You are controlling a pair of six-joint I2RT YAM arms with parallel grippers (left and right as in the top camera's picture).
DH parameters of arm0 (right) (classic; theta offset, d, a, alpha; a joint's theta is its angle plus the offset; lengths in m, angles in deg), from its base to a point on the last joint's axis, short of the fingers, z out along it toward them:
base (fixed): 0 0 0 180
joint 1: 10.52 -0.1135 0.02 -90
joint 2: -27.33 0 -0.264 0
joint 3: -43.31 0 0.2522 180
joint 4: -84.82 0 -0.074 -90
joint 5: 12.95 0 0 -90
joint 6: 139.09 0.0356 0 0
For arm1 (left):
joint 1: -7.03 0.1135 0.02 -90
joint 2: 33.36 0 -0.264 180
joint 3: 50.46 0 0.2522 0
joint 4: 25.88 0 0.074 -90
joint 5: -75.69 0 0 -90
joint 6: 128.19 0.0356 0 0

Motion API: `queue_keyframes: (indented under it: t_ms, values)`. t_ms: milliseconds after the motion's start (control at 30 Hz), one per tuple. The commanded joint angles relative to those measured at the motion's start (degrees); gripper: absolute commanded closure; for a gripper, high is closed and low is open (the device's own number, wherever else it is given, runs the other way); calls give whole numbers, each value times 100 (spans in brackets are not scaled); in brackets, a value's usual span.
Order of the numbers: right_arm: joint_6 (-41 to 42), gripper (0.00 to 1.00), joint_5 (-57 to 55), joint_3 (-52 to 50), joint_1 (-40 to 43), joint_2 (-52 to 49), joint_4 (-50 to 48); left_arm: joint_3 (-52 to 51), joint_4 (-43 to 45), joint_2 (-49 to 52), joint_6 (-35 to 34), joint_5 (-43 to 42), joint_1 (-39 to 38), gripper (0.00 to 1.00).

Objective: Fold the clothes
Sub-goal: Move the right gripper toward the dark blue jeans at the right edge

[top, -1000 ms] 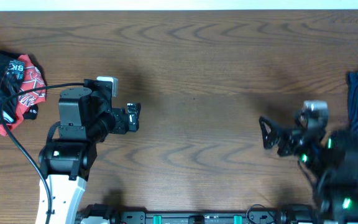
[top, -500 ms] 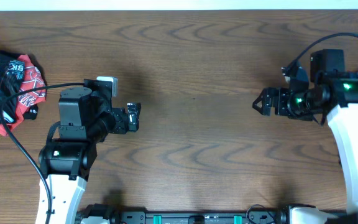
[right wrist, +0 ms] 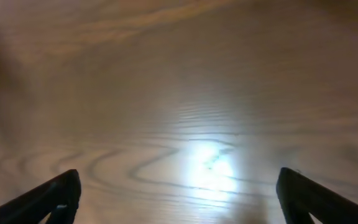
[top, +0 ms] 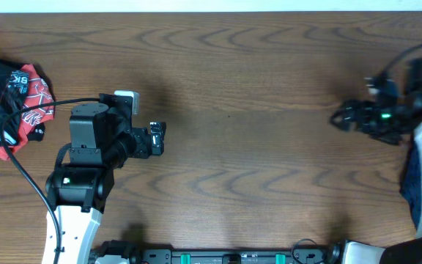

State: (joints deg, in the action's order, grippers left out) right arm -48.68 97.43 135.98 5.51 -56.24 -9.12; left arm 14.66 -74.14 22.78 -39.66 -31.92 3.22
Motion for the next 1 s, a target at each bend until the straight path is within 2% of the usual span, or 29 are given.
queue_keyframes:
  t_ms: [0,100,233,333,400,500,600,700,900,967]
  values:
    - [367,4,-376,354,640,20,151,105,13,70,-13,13,20,2]
    - [1032,7,-1034,560,1198,20,352,105,7,179,-13,13,20,2]
    - [1235,4,-940,713,1926,20,431,105,7,376,-15,11,20,2]
    - [925,6,-157,713,2369,-76,273,105,13,492,-15,9,20,2]
    - [780,3,302,715,2660,-251,186,105,15,535,-15,7,20,2]
    - [774,2,481,739,3093,-732,72,105,28,564,-13,-39,20,2]
    - [820,11,297,850,3456,-1423,76,105,74,564,-11,-173,20,2]
    - [1075,19,-317,977,3639,-2000,151,105,131,570,-11,-184,20,2]
    - [1180,13,-748,1180,3633,-2284,-170,96,201,697,-9,-249,20,2]
    - [1130,16,-914,1436,3539,-2284,-214,94,201,811,-11,-249,20,2]
